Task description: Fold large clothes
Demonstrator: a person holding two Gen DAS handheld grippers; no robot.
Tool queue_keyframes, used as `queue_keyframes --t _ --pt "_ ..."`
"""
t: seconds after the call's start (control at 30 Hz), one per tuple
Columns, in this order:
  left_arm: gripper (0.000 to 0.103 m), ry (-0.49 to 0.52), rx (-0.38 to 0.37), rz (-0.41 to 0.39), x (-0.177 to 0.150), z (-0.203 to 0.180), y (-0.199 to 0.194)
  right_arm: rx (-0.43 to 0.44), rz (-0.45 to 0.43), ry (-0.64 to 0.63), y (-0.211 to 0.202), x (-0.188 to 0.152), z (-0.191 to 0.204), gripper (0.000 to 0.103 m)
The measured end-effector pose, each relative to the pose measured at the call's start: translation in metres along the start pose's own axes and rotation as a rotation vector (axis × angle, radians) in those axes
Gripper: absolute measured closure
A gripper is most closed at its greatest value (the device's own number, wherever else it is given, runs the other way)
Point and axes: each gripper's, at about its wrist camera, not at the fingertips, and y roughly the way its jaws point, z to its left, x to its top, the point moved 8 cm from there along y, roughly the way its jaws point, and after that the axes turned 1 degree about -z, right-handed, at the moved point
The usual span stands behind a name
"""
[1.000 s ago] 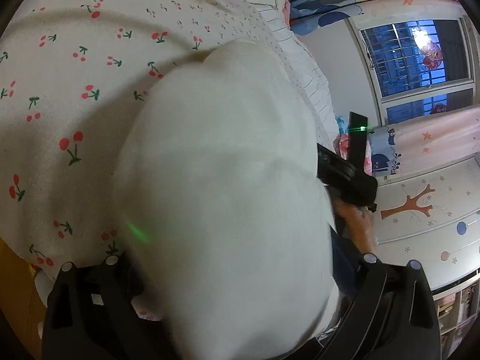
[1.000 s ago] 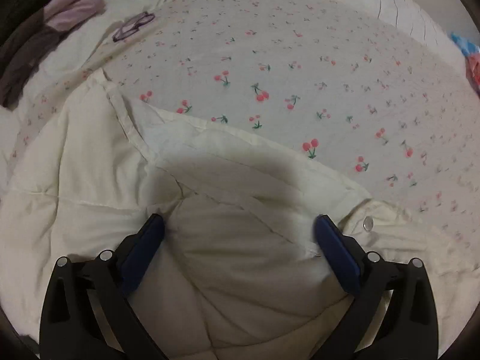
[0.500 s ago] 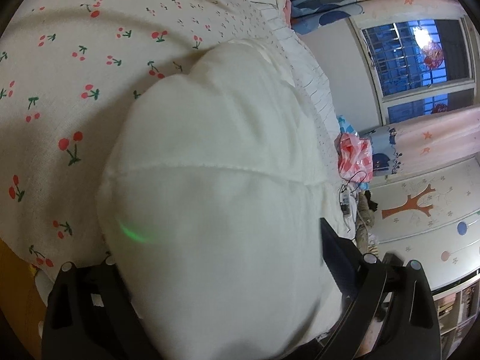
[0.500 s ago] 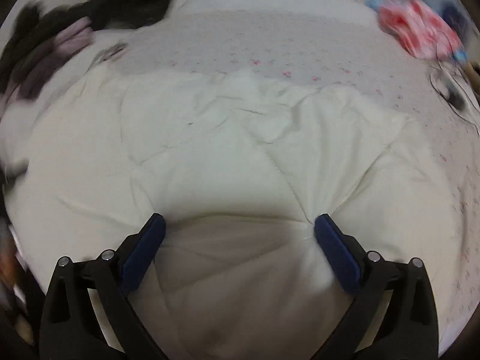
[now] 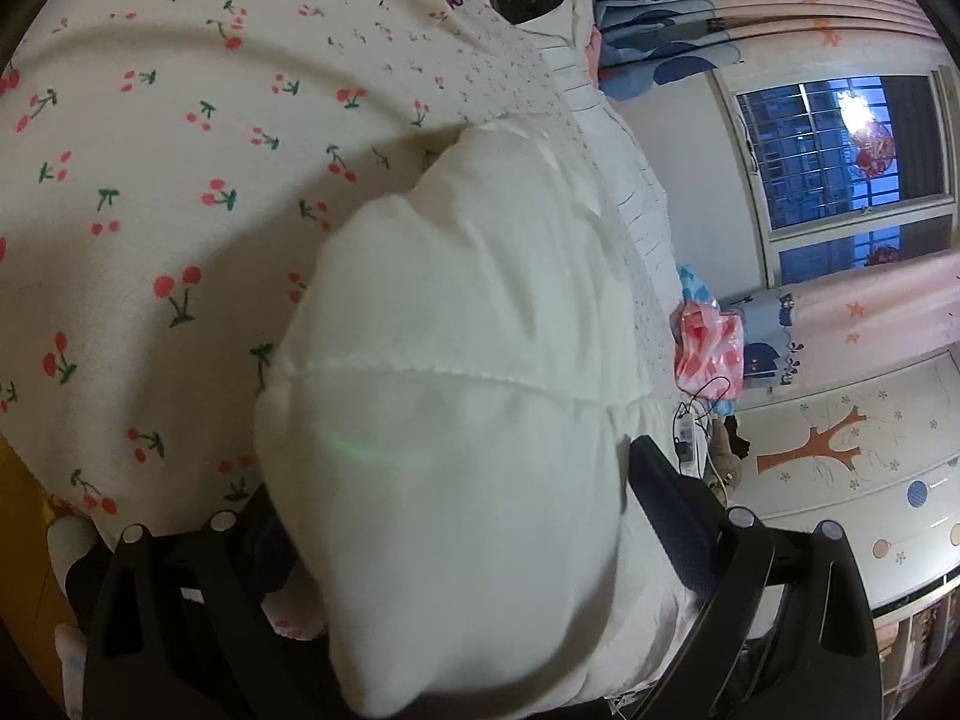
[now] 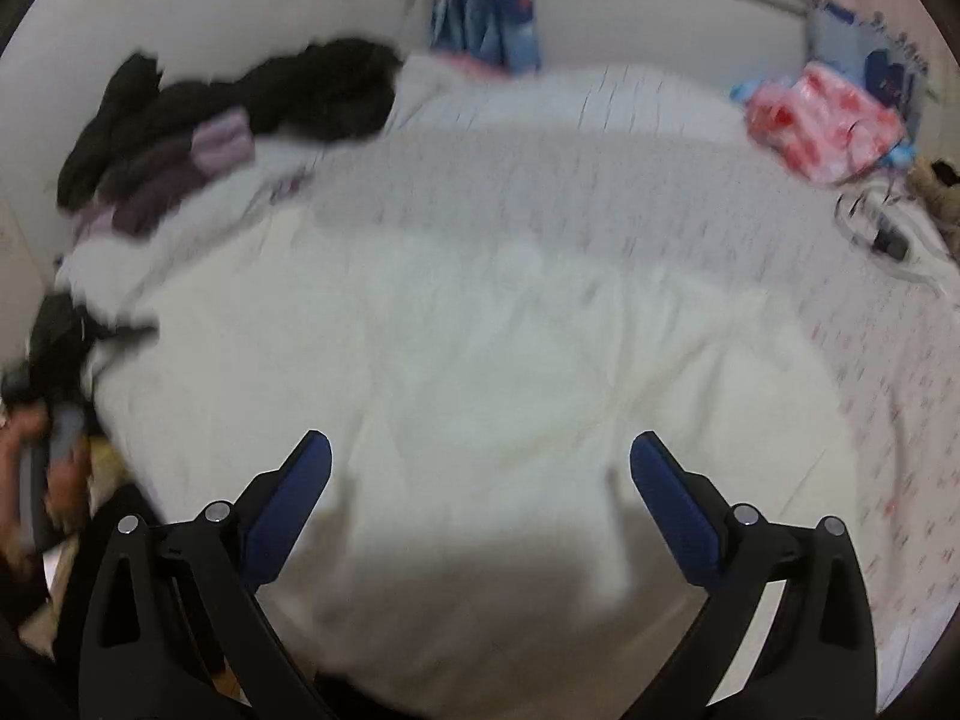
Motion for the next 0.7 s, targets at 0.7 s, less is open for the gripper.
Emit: queue_keyframes --t 0.7 --pt "0.011 0.009 0.015 -0.026 0.004 -0.008 0.012 -0.025 0.22 -0.047 0.099 0.016 -0.011 0.006"
